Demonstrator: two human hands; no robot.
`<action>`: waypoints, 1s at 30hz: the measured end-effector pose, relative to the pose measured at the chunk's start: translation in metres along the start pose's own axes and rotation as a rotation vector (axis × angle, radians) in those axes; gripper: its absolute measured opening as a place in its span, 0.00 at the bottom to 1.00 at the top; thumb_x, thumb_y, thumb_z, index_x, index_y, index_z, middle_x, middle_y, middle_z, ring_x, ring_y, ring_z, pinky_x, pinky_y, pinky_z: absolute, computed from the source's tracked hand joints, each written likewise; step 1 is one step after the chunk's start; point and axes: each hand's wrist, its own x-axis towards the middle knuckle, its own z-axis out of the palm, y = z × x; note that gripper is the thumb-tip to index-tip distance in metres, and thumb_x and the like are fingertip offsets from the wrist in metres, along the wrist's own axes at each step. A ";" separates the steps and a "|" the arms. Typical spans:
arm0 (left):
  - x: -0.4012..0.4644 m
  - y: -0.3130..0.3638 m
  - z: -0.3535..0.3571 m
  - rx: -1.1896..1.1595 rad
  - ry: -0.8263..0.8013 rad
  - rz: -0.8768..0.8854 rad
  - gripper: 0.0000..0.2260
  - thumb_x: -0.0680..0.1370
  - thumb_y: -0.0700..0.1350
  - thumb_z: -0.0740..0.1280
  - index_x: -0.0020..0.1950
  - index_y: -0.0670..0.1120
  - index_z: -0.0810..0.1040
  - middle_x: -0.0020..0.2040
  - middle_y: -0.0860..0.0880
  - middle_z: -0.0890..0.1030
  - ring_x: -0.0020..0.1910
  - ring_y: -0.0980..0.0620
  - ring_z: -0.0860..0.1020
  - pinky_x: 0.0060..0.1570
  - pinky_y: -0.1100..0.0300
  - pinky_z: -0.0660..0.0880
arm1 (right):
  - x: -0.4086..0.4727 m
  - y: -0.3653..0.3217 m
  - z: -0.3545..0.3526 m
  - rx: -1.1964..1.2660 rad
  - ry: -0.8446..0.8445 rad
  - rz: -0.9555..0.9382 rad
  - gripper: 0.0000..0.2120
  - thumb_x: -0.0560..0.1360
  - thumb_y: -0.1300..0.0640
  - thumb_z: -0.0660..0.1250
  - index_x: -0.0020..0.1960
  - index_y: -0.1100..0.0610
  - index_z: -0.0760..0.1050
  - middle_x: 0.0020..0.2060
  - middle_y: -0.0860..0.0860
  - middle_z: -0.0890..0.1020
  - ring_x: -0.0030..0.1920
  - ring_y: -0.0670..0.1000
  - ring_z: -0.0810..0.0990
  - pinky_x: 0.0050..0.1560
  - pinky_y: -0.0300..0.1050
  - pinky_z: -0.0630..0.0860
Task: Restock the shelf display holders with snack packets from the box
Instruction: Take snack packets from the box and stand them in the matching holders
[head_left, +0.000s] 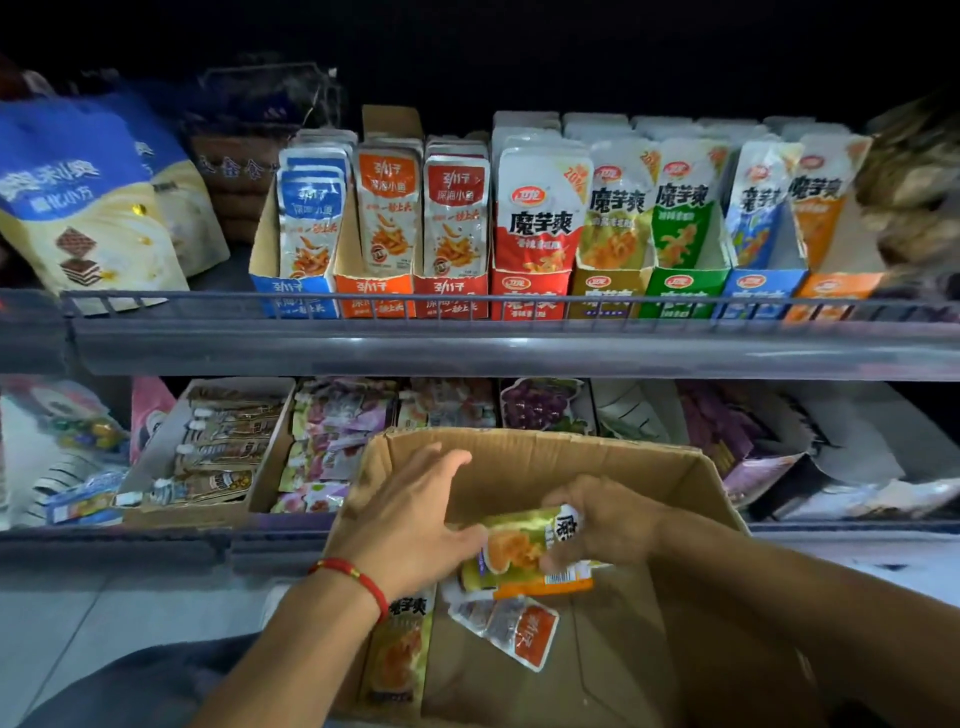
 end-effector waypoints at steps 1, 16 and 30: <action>0.001 0.003 -0.001 -0.034 -0.022 0.009 0.36 0.75 0.66 0.67 0.79 0.62 0.56 0.79 0.60 0.60 0.78 0.54 0.61 0.78 0.44 0.58 | -0.013 -0.004 -0.014 0.115 0.005 -0.004 0.15 0.70 0.48 0.81 0.51 0.55 0.83 0.45 0.46 0.87 0.45 0.44 0.84 0.46 0.40 0.79; 0.020 0.027 -0.002 -1.081 0.212 -0.011 0.10 0.73 0.47 0.76 0.54 0.54 0.86 0.51 0.47 0.88 0.50 0.45 0.86 0.56 0.39 0.80 | -0.068 -0.022 -0.063 0.863 0.454 0.099 0.17 0.71 0.62 0.79 0.56 0.65 0.79 0.46 0.60 0.88 0.49 0.60 0.88 0.59 0.60 0.82; 0.008 0.017 -0.021 -1.242 0.454 -0.048 0.11 0.76 0.39 0.74 0.53 0.54 0.86 0.45 0.50 0.88 0.44 0.50 0.87 0.44 0.48 0.84 | -0.131 -0.088 -0.179 -0.022 1.381 -0.298 0.05 0.78 0.54 0.74 0.47 0.49 0.78 0.35 0.35 0.80 0.36 0.37 0.78 0.36 0.32 0.72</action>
